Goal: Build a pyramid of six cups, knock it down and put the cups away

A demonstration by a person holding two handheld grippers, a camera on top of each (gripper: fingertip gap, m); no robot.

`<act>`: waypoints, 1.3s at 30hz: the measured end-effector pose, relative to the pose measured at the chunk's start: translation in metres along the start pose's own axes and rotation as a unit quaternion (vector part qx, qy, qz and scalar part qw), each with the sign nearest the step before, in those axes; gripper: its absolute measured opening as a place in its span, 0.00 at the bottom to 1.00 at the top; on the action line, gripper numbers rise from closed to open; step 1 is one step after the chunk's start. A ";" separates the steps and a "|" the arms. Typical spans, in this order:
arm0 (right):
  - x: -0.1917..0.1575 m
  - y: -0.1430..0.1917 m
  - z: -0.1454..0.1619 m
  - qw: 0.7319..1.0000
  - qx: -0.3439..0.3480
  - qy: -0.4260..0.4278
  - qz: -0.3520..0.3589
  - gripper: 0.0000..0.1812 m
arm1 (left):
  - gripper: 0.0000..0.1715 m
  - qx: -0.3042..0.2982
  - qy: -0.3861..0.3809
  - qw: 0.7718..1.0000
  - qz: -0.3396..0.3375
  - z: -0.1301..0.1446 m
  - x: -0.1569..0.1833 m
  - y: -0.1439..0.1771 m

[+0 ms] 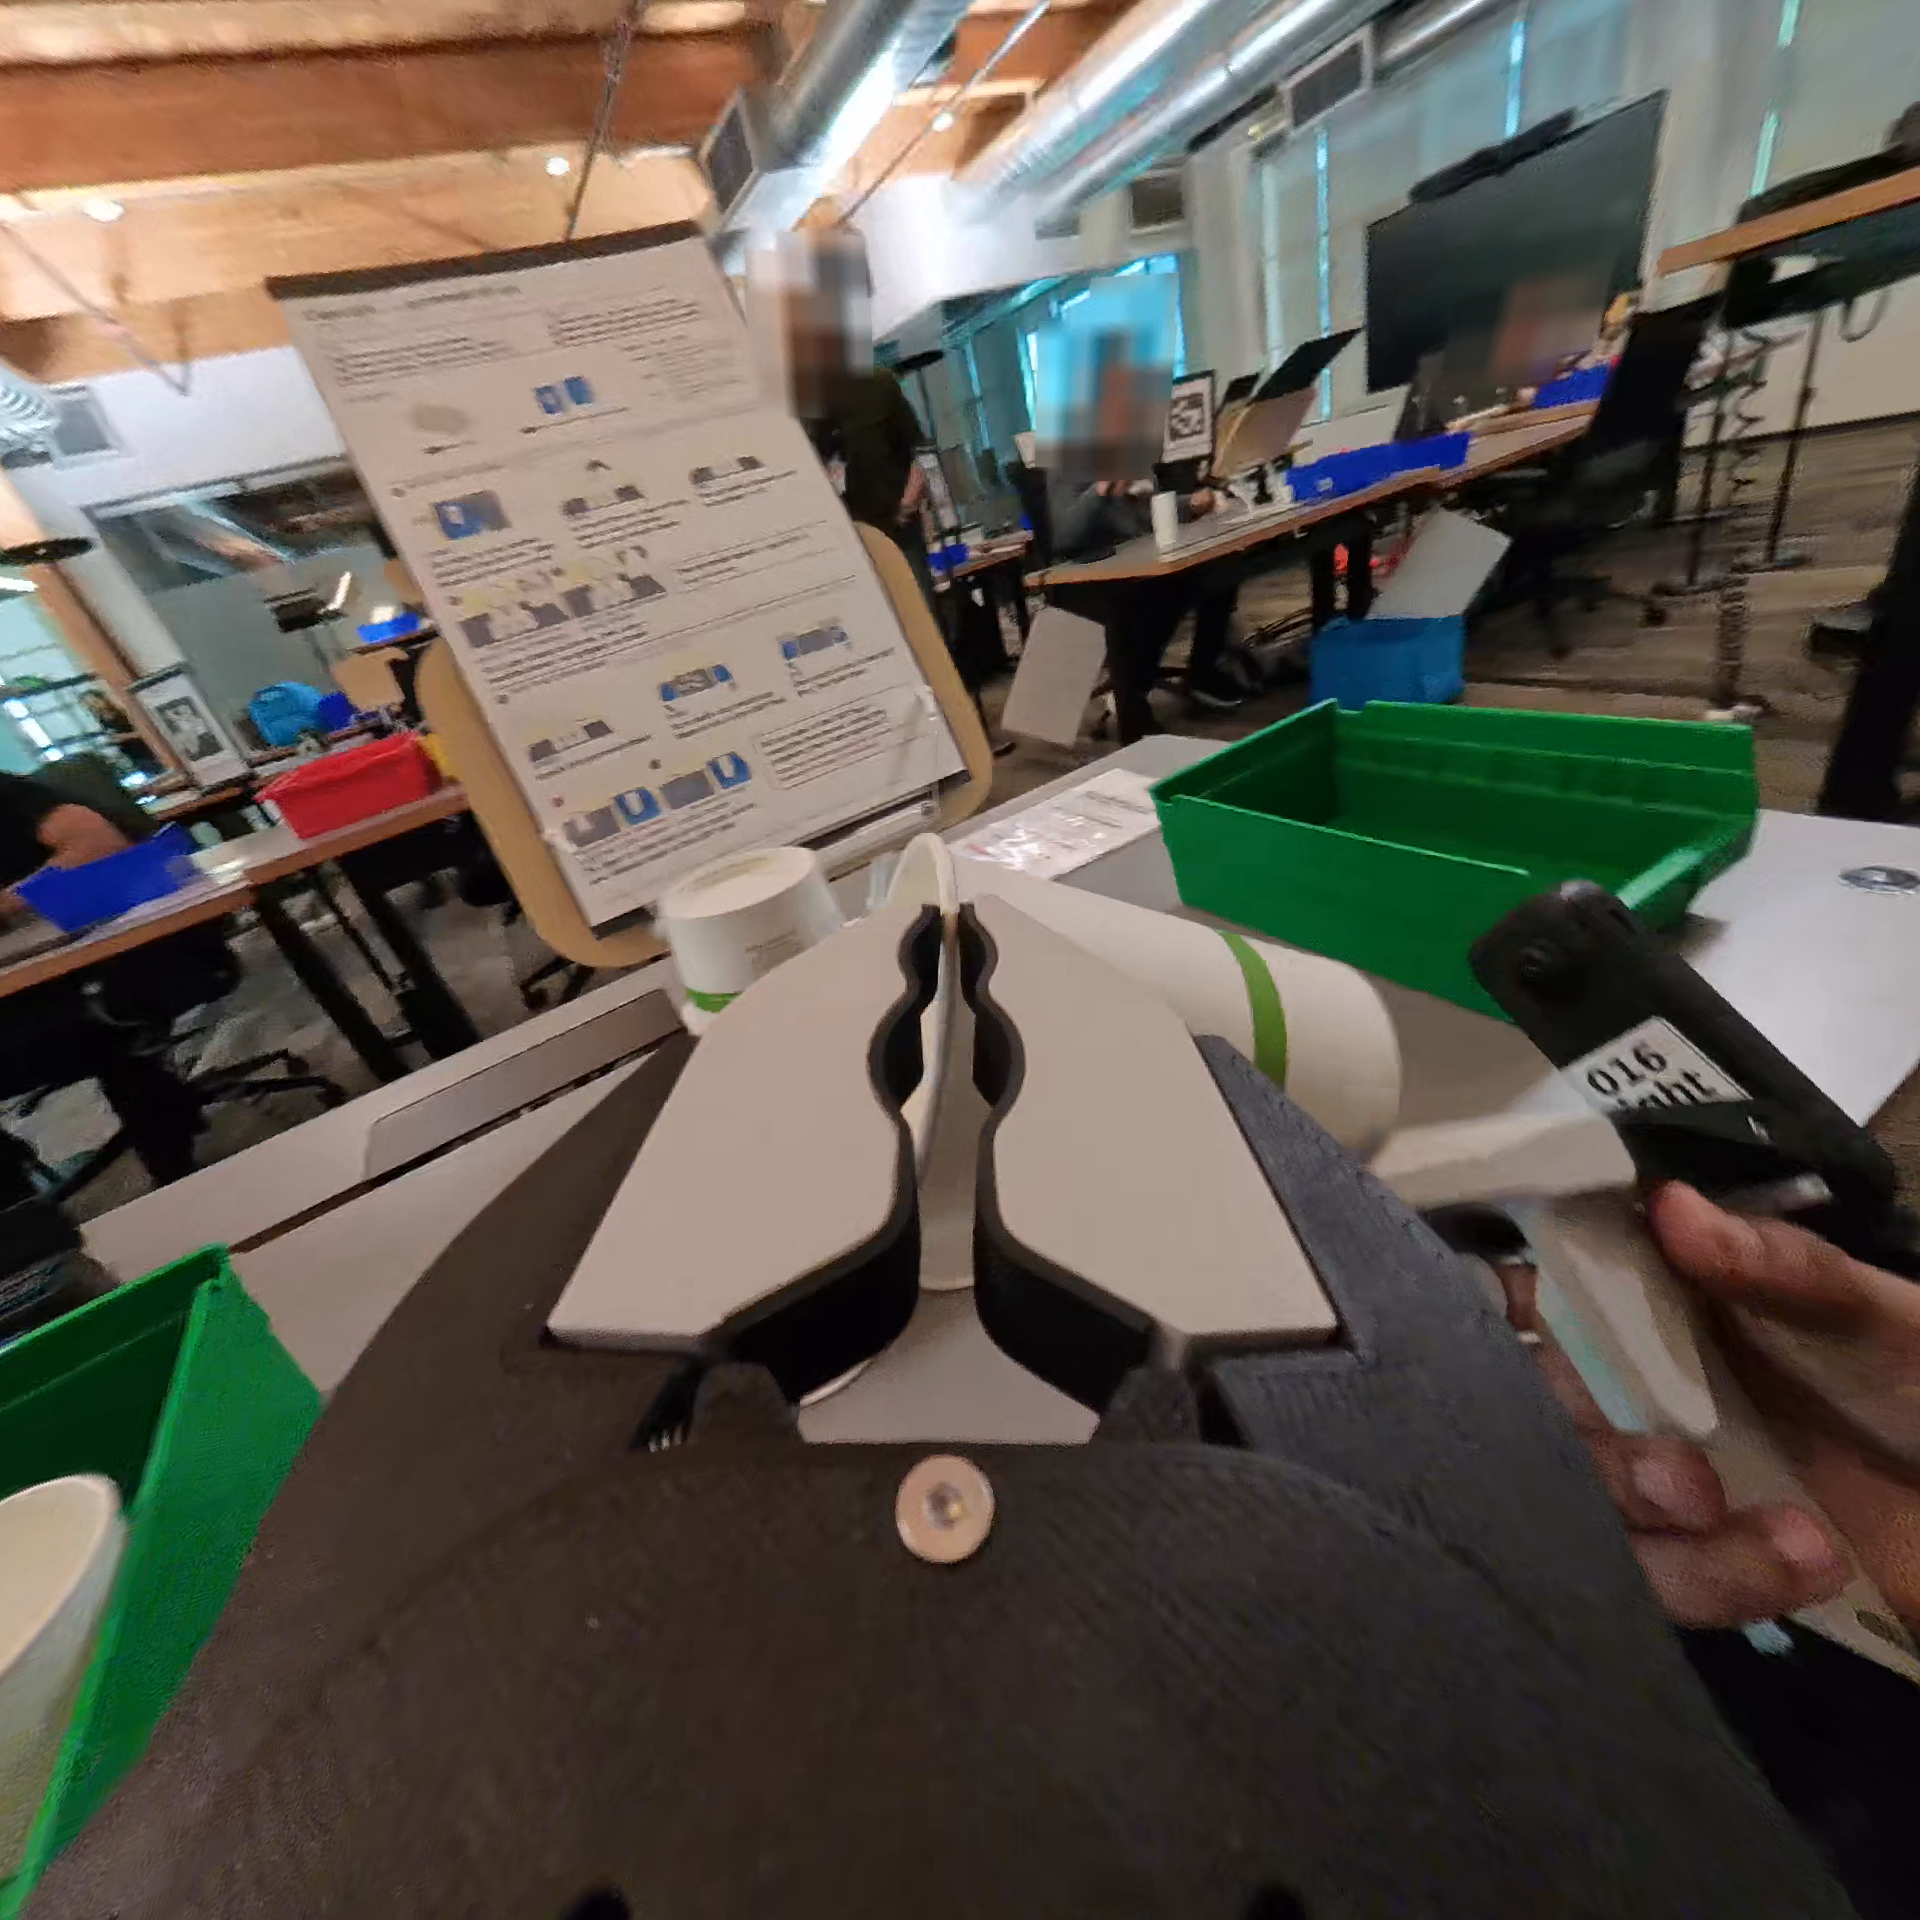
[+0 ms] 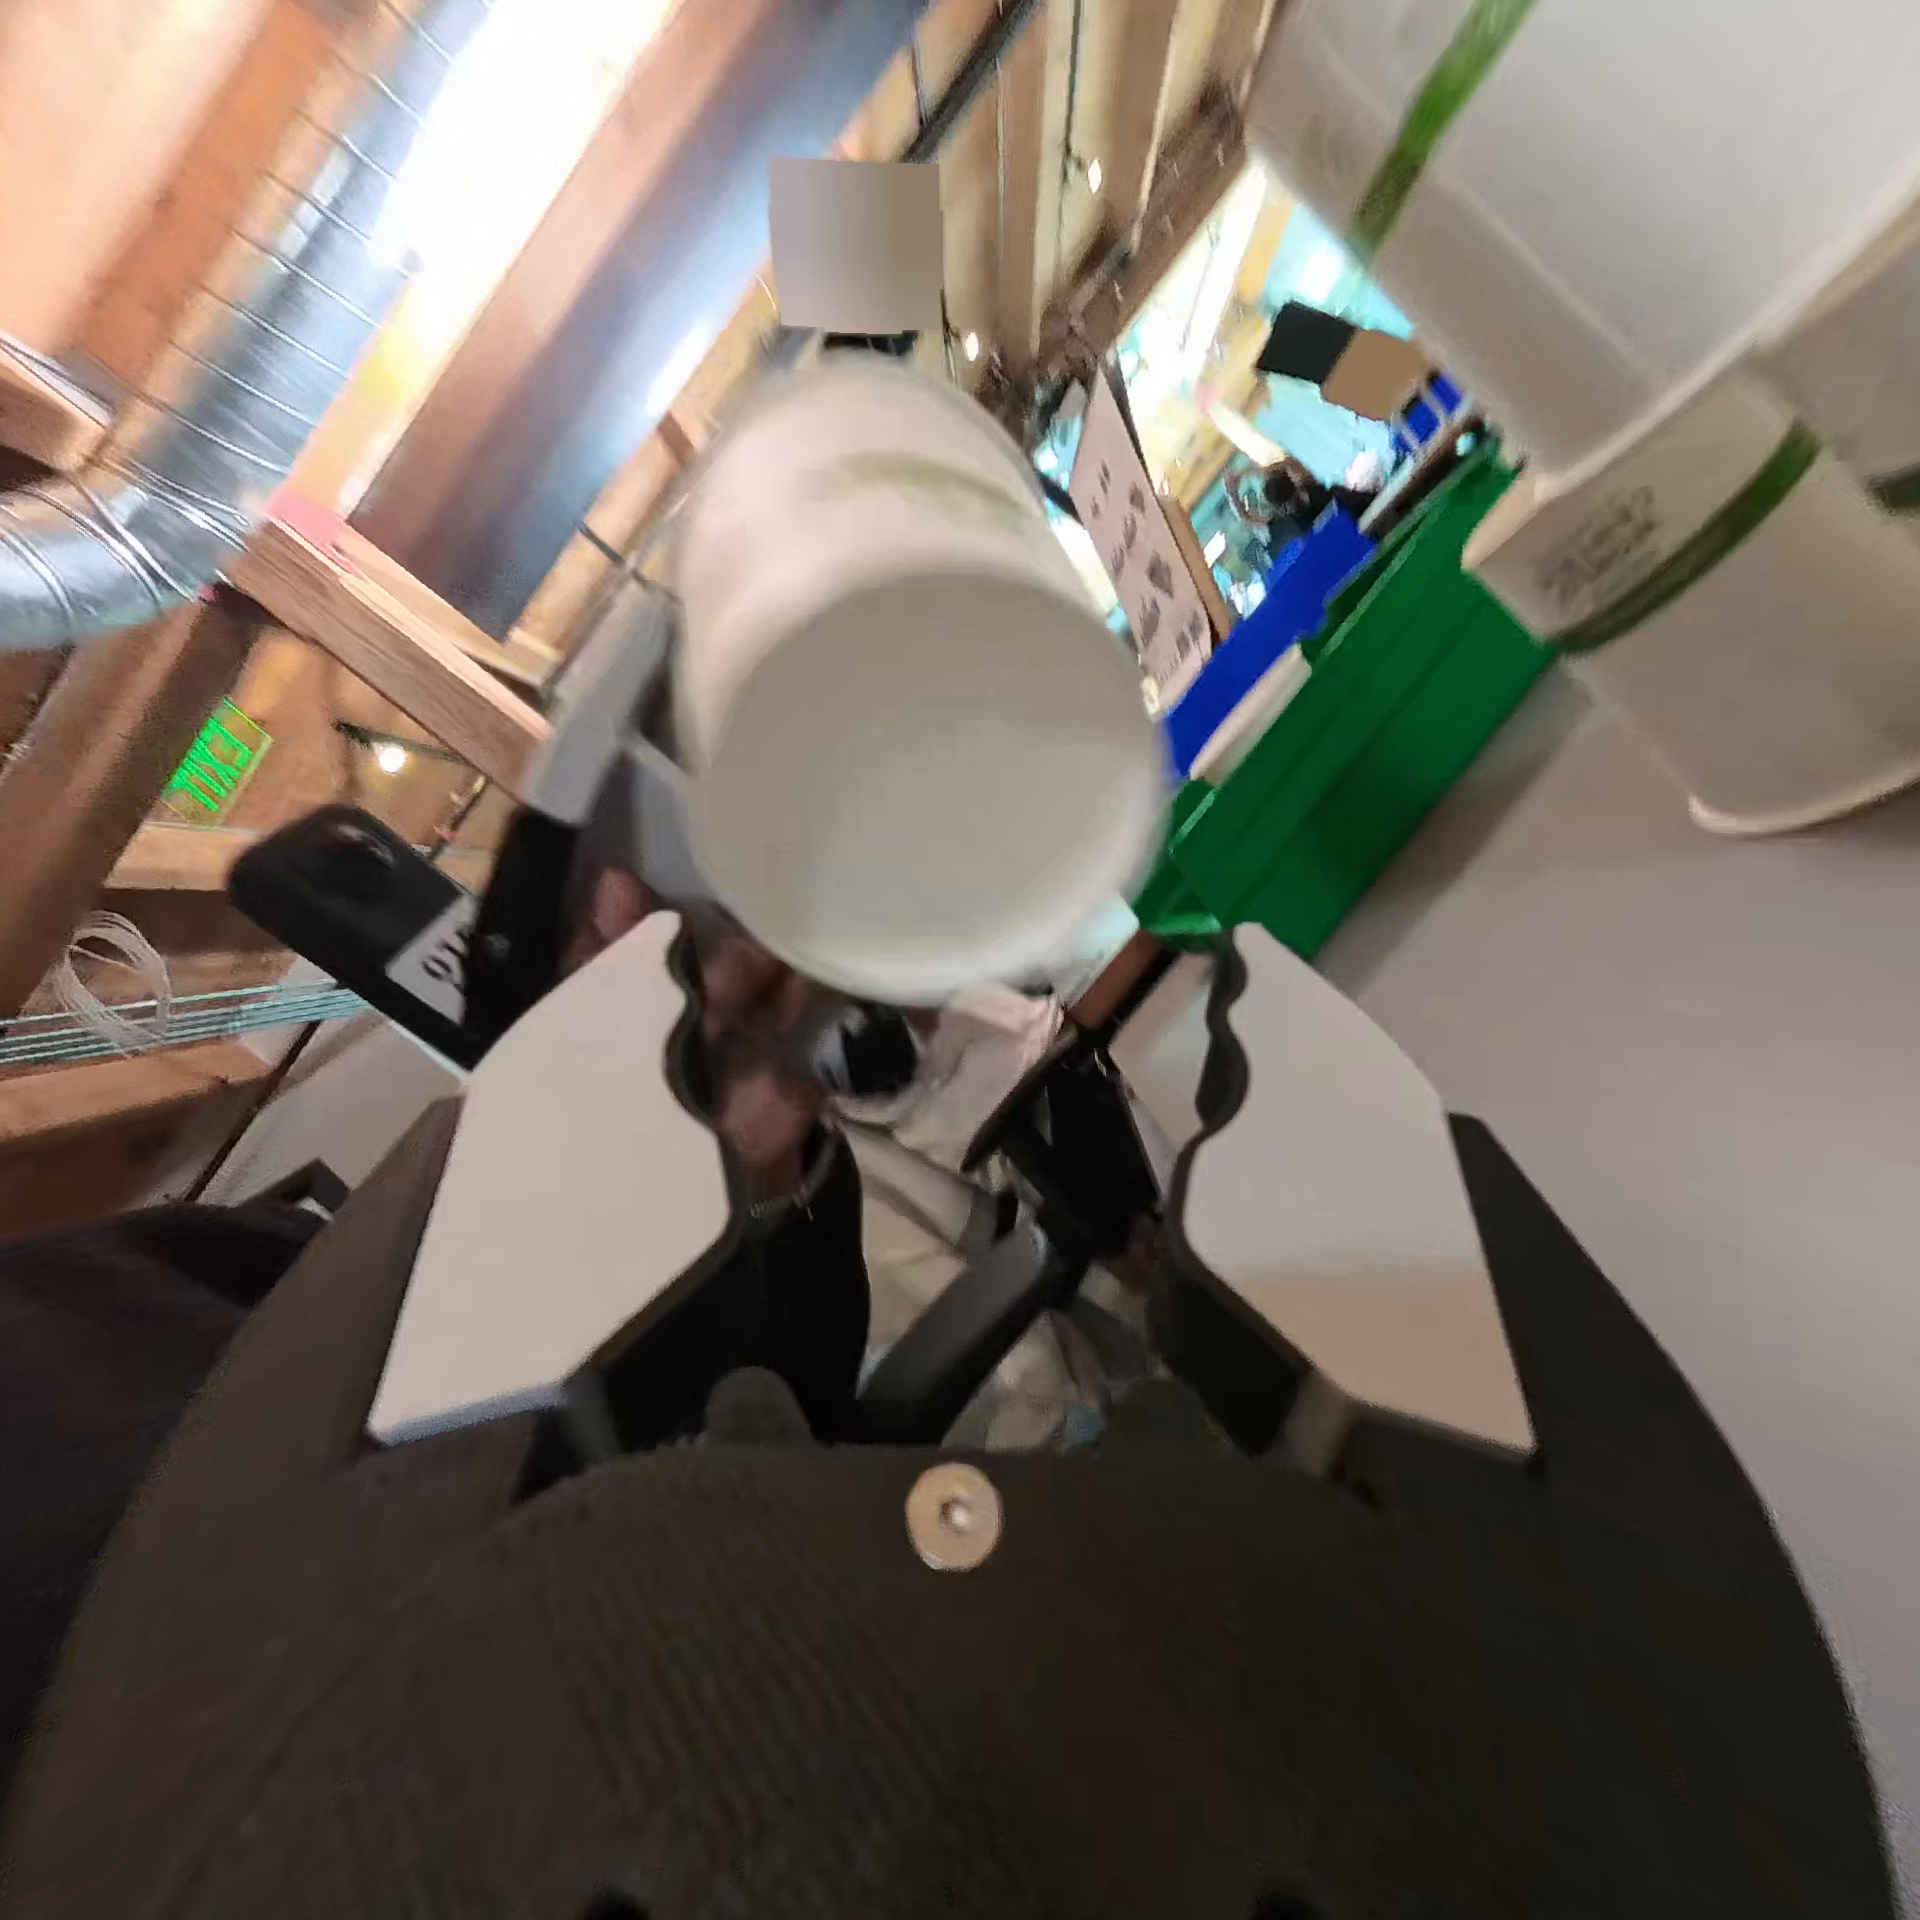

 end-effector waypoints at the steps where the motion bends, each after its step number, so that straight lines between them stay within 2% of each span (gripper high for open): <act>1: -0.003 0.004 -0.008 1.000 0.018 0.010 -0.004 0.50 | 0.02 -0.003 0.002 1.000 0.006 0.005 0.008 -0.003; 2: -0.003 0.008 -0.015 0.999 0.034 0.023 0.007 0.53 | 0.02 -0.004 0.010 1.000 0.010 0.010 0.014 -0.006; 3: -0.001 0.012 -0.022 0.998 0.043 0.038 0.026 0.52 | 0.02 0.000 0.018 1.000 0.015 0.013 0.020 -0.008; 6: 0.004 0.029 -0.046 0.992 0.090 0.068 0.053 0.44 | 0.02 0.001 0.052 0.998 0.037 0.024 0.031 -0.011; 9: 0.005 0.043 -0.068 0.987 0.133 0.071 0.048 0.41 | 0.03 -0.014 0.116 0.991 0.062 0.041 0.037 -0.011; 15: 0.012 0.053 -0.080 0.982 0.166 0.064 0.056 0.42 | 0.03 -0.049 0.177 0.974 0.131 0.088 0.053 -0.014; 18: 0.015 0.055 -0.082 0.980 0.166 0.077 0.074 0.42 | 0.03 -0.062 0.205 0.963 0.166 0.103 0.060 -0.014; 23: 0.018 0.055 -0.085 0.973 0.110 0.150 0.134 0.42 | 0.05 -0.111 0.194 0.957 0.187 0.124 0.070 -0.017; 25: 0.018 0.056 -0.089 0.962 0.088 0.200 0.165 0.42 | 0.16 -0.130 0.188 0.955 0.187 0.132 0.072 -0.018; 28: 0.019 0.058 -0.093 0.925 0.024 0.304 0.226 0.42 | 0.25 -0.162 0.188 0.953 0.173 0.143 0.070 -0.020; 31: 0.026 0.059 -0.091 0.866 -0.060 0.403 0.289 0.42 | 0.26 -0.187 0.196 0.949 0.162 0.152 0.065 -0.022; 33: 0.030 0.060 -0.088 0.837 -0.097 0.433 0.319 0.42 | 0.26 -0.193 0.204 0.947 0.157 0.155 0.062 -0.023; 39: 0.044 0.059 -0.076 0.813 -0.153 0.436 0.356 0.42 | 0.26 -0.211 0.222 0.941 0.148 0.162 0.055 -0.024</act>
Point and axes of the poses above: each gripper's, where its closed fingertips meet, y back along the fingers, z out of its underside, x = y × z across the jaws, the point moved 6 cm from there along y, back along the fingers, and after that the axes turned 3 degrees about x, right-handed, at the moved point
